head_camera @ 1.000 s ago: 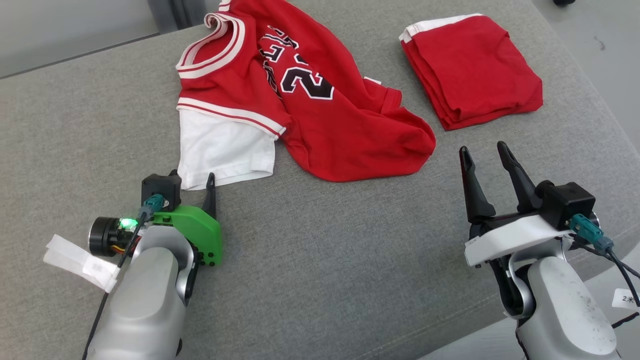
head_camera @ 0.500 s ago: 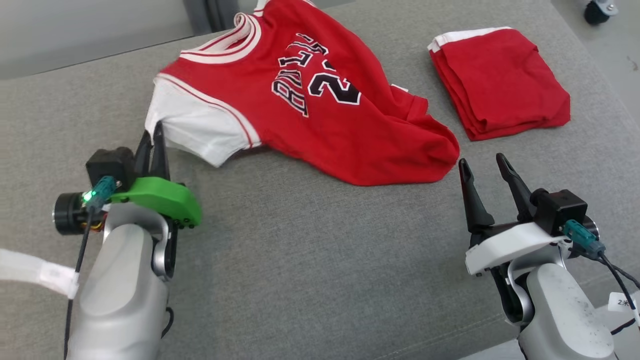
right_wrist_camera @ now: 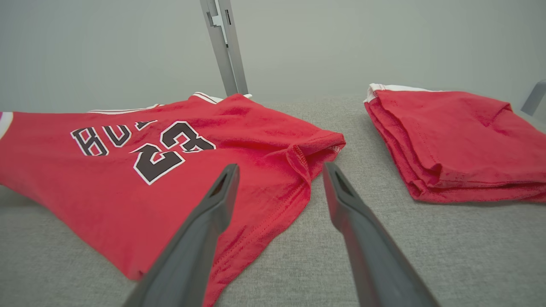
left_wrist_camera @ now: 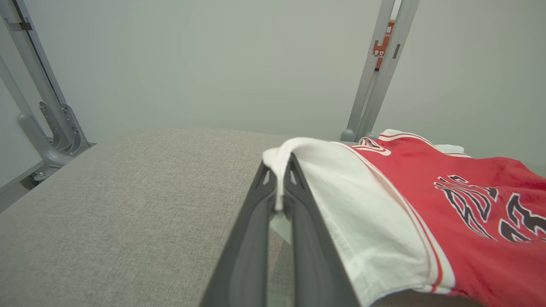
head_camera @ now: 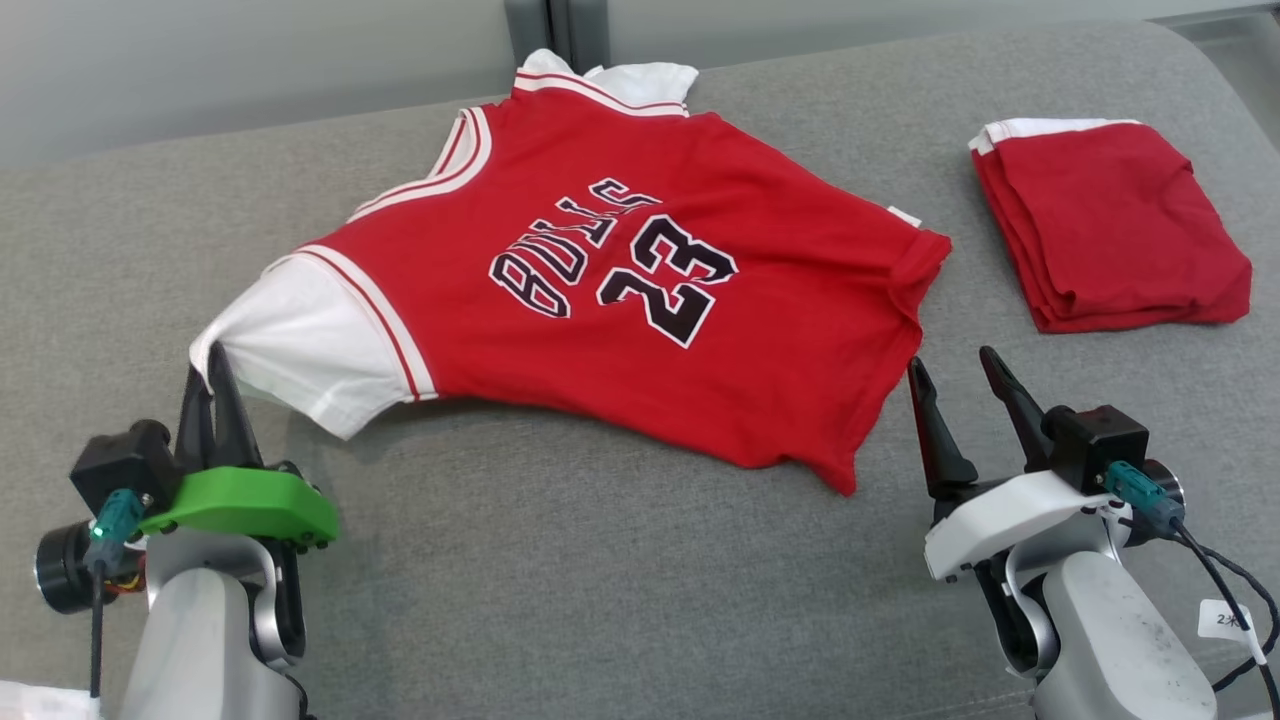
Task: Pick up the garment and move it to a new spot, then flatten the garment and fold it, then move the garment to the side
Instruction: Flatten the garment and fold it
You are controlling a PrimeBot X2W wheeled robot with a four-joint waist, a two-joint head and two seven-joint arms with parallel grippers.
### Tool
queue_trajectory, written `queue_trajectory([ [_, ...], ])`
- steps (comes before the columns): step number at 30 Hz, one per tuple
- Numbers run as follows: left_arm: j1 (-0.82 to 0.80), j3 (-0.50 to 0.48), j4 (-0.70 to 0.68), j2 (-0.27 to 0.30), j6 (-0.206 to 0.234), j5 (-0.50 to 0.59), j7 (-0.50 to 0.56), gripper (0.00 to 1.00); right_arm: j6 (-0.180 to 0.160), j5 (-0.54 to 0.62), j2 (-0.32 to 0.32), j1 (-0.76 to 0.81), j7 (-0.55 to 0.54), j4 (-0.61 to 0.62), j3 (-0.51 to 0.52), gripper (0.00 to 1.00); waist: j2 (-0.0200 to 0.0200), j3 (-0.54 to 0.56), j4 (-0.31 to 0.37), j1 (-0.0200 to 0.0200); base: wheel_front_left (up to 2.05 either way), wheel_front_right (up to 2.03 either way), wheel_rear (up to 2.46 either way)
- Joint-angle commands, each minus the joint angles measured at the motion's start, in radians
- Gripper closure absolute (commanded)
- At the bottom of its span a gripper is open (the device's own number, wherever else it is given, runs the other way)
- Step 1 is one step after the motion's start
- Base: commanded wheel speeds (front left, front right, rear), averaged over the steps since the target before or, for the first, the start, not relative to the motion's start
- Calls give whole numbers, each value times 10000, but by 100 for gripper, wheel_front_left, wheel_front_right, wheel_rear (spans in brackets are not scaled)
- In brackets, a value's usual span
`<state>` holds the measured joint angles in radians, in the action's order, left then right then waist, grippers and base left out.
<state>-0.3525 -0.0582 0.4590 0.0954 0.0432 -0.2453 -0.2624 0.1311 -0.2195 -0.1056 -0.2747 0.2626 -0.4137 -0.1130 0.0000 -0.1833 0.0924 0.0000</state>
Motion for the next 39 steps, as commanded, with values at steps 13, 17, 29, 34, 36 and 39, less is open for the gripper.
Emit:
queue_trajectory([
  [13, 1346, 709, -1326, -435, -639, -278, -22, 0, -7, -248, 138, 369, 27, -372, -189, 0, 0, 502, -914, 0, 0, 0, 0],
  [17, 1789, 1375, -1925, -433, -558, -708, -17, 0, -7, -220, 143, 462, 27, -432, -100, 0, 0, 471, -1073, 0, 0, 0, 0],
  [29, 1539, 2179, -2083, -430, -427, -875, -18, 0, -7, 344, -265, -633, -614, -1764, 1595, 0, 0, 70, -1960, 0, 0, 0, 0],
  [34, 1482, 2311, -2024, -432, -392, -892, -18, 0, -7, 812, -550, -1326, -930, -2815, 1993, 0, 0, -241, -2378, 0, 0, 0, 0],
  [36, 1409, 2380, -2007, -432, -397, -904, -18, 0, -7, 891, -689, -1594, -973, -3219, 2204, 0, 0, -373, -2524, 0, 0, 0, 0],
  [39, 1350, 2438, -1965, -432, -418, -913, -18, 0, -7, 816, -714, -1983, -1048, -3839, 2520, 0, 0, -517, -2671, 0, 0, 0, 0],
])
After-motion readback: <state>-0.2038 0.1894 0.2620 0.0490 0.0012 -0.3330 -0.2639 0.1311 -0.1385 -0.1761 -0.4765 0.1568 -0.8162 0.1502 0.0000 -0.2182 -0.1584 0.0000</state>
